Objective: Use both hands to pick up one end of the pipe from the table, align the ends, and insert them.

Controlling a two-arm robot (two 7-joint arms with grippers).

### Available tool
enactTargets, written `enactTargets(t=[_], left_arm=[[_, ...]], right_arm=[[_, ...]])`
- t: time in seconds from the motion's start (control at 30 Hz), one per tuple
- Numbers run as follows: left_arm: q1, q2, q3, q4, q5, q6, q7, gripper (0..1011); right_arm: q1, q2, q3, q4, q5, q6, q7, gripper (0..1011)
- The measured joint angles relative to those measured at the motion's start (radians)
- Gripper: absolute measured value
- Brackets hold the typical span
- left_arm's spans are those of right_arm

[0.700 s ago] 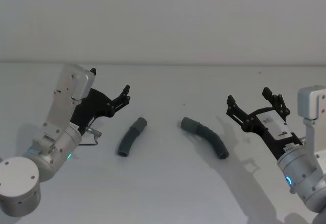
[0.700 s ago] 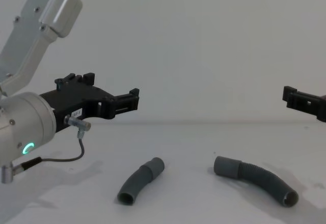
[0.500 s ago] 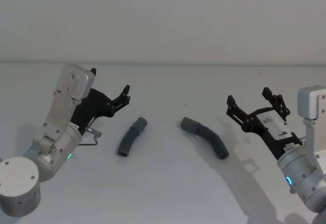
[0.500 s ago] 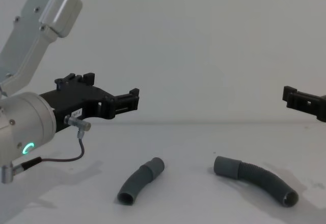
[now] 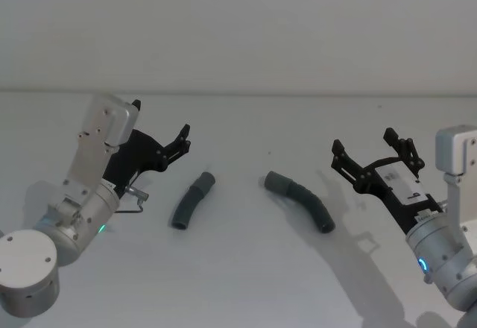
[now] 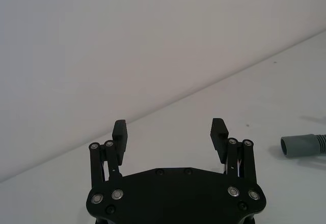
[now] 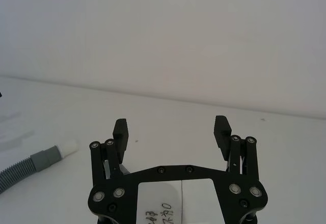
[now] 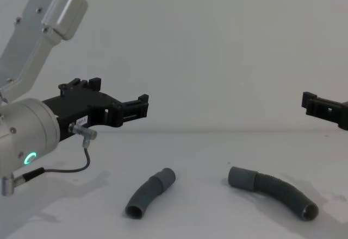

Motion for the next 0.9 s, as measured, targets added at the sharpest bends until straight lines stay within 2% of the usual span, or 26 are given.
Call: enactTargets(t=[0.9], left_arm=[[0.000,0.000,0.000,0.000,0.000,0.000,0.000,1003]], right_arm=[[0.000,0.000,0.000,0.000,0.000,0.000,0.000,1001]])
